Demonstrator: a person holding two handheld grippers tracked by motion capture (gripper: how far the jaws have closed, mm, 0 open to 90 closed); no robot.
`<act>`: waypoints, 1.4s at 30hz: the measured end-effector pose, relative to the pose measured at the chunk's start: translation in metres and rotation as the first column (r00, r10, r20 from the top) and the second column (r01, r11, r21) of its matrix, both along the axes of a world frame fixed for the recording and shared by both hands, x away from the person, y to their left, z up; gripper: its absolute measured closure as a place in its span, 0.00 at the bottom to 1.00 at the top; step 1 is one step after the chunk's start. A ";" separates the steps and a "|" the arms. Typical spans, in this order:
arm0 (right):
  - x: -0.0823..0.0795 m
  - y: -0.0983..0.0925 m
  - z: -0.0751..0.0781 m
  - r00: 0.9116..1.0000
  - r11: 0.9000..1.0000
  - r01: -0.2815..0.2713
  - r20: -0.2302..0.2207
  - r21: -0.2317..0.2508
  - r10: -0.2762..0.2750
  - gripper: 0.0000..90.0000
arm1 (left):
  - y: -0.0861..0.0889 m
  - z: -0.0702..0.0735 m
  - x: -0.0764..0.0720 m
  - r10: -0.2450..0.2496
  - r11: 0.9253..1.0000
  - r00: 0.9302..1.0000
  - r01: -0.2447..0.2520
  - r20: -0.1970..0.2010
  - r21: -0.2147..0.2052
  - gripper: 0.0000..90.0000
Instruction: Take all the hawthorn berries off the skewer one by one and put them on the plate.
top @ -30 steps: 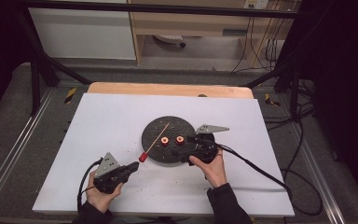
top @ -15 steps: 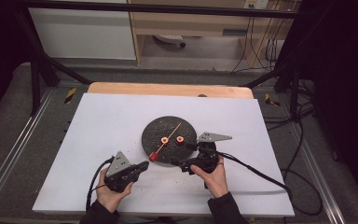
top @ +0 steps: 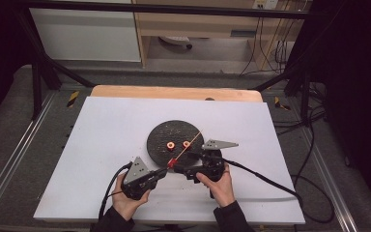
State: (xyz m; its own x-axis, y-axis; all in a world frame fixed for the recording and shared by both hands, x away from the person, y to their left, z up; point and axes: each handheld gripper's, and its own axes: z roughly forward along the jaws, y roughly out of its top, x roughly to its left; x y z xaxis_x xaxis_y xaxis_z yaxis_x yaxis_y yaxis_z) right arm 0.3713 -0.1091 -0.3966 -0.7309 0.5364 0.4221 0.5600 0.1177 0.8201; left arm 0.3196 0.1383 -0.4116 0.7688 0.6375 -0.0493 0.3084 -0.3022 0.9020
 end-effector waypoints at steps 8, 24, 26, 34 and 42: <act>0.001 0.002 -0.003 0.999 0.999 -0.027 -0.025 0.021 0.028 0.40 | -0.003 0.001 -0.002 -0.014 1.000 1.000 0.014 0.008 -0.008 0.98; 0.002 0.001 -0.001 0.993 0.994 -0.094 -0.061 0.054 0.098 0.67 | -0.006 0.002 -0.006 -0.034 0.999 0.999 0.035 0.018 -0.012 0.98; 0.002 0.000 0.000 0.994 0.995 -0.089 -0.059 0.054 0.093 0.67 | -0.005 0.002 -0.006 -0.035 0.999 0.999 0.035 0.019 -0.013 0.98; 0.008 -0.006 0.008 0.996 0.997 -0.063 -0.054 0.054 0.066 0.67 | 0.002 0.000 -0.008 -0.033 0.999 0.999 0.033 0.015 -0.006 0.98; 0.018 -0.013 0.016 0.998 0.997 -0.035 -0.050 0.068 0.038 0.67 | 0.011 -0.002 -0.011 -0.026 1.000 1.000 0.026 0.014 -0.004 0.98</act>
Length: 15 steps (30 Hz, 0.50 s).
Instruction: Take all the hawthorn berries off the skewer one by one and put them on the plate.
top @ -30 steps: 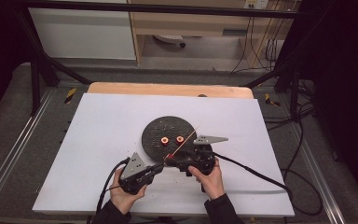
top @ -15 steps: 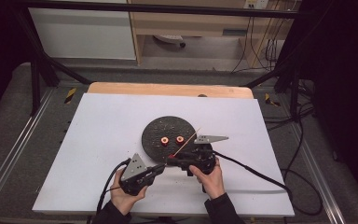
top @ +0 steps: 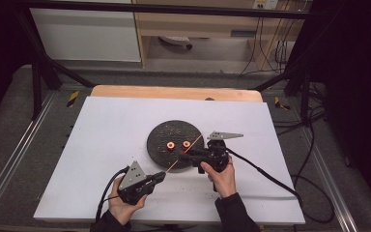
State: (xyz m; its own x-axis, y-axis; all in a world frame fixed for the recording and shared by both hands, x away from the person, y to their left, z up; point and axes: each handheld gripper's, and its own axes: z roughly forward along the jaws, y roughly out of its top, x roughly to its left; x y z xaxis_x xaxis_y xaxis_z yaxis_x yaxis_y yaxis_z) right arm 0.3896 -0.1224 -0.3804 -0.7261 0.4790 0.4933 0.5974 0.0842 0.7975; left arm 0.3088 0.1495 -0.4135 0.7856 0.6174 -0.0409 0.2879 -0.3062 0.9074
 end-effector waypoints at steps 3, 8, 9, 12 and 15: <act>0.003 -0.003 0.004 1.000 1.000 0.010 0.001 0.005 -0.010 0.67 | 0.003 -0.001 -0.001 0.001 1.000 1.000 -0.001 0.000 0.002 0.98; 0.009 -0.009 0.009 1.000 1.000 0.026 0.008 0.010 -0.026 0.67 | 0.006 -0.002 -0.002 0.003 1.000 1.000 -0.003 0.001 0.003 0.98; 0.010 -0.010 0.011 1.000 0.999 0.030 0.005 0.012 -0.030 0.67 | 0.007 -0.002 -0.002 0.003 1.000 1.000 -0.003 0.002 0.004 0.98; 0.013 -0.014 0.015 0.999 0.999 0.042 0.007 0.015 -0.042 0.68 | 0.010 -0.003 -0.003 0.003 1.000 1.000 -0.003 0.002 0.006 0.98; 0.017 -0.018 0.018 0.998 0.998 0.054 0.011 0.015 -0.054 0.68 | 0.012 -0.004 -0.004 0.005 1.000 1.000 -0.005 0.002 0.008 0.98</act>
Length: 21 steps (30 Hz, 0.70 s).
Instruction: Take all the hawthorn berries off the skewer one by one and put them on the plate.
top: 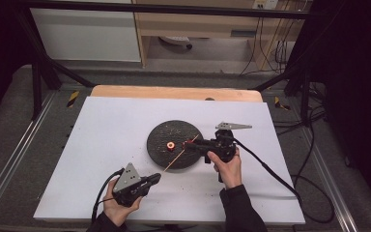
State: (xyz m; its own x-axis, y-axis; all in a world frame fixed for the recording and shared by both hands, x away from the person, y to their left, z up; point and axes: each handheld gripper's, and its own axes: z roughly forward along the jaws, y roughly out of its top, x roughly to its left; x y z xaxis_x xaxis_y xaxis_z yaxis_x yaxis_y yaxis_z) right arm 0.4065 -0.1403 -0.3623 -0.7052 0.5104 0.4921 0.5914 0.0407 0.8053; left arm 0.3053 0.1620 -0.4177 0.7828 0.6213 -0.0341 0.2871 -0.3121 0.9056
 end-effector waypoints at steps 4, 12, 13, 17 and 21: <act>0.004 -0.004 0.003 1.000 1.000 0.008 -0.005 0.000 -0.008 0.68 | 0.002 -0.001 -0.001 -0.001 1.000 1.000 0.001 0.003 -0.001 0.98; 0.011 -0.014 0.011 0.999 0.999 0.045 0.007 -0.003 -0.045 0.68 | 0.009 -0.003 -0.002 0.000 1.000 1.000 0.000 -0.001 0.009 0.98; 0.013 -0.015 0.013 0.999 0.999 0.051 0.008 -0.003 -0.051 0.68 | 0.010 -0.004 -0.002 0.001 1.000 1.000 -0.001 -0.003 0.012 0.98; 0.018 -0.021 0.017 0.996 0.996 0.088 0.008 -0.007 -0.087 0.68 | 0.017 -0.006 -0.002 0.014 1.000 1.000 -0.014 -0.011 0.018 0.98; 0.026 -0.023 0.017 0.992 0.992 0.124 0.013 -0.022 -0.124 0.68 | 0.027 -0.007 -0.002 0.040 0.999 0.999 -0.040 -0.017 0.005 0.98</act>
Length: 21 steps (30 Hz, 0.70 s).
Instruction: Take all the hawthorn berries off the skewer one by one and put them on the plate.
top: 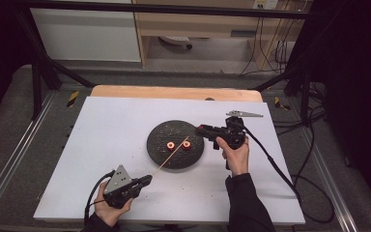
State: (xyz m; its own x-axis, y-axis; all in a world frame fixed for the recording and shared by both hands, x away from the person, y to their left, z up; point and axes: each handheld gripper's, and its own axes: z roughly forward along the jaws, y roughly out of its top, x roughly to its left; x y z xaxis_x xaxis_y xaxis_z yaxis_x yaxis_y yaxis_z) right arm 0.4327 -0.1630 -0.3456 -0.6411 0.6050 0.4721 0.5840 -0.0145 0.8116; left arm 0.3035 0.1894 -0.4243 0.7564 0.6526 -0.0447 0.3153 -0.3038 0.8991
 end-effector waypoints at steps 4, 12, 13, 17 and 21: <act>0.009 0.010 -0.011 1.000 0.999 0.011 -0.025 -0.031 -0.012 0.68 | 0.009 0.003 0.003 0.029 0.999 1.000 -0.029 -0.001 -0.016 0.98; 0.020 0.041 -0.051 0.994 0.994 -0.025 -0.104 -0.110 0.013 0.68 | 0.014 0.001 0.007 0.055 0.998 0.998 -0.055 -0.013 -0.015 0.98; 0.021 0.044 -0.056 0.993 0.993 -0.030 -0.114 -0.117 0.017 0.68 | 0.014 0.001 0.008 0.057 0.998 0.998 -0.057 -0.014 -0.015 0.98; 0.021 0.053 -0.072 0.990 0.989 -0.045 -0.139 -0.143 0.025 0.68 | 0.015 -0.001 0.010 0.065 0.998 0.998 -0.065 -0.022 -0.011 0.98; 0.020 0.059 -0.083 0.988 0.985 -0.058 -0.148 -0.160 0.034 0.68 | 0.015 -0.002 0.011 0.066 0.998 0.997 -0.067 -0.025 -0.008 0.98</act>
State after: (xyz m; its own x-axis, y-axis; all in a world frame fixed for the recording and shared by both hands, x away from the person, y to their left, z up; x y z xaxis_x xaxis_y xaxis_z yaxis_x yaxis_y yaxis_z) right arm 0.4526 -0.1044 -0.4289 -0.6020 0.6533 0.4590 0.6923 0.1407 0.7078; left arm 0.3141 0.2043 -0.4258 0.7099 0.7009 -0.0684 0.3562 -0.2736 0.8935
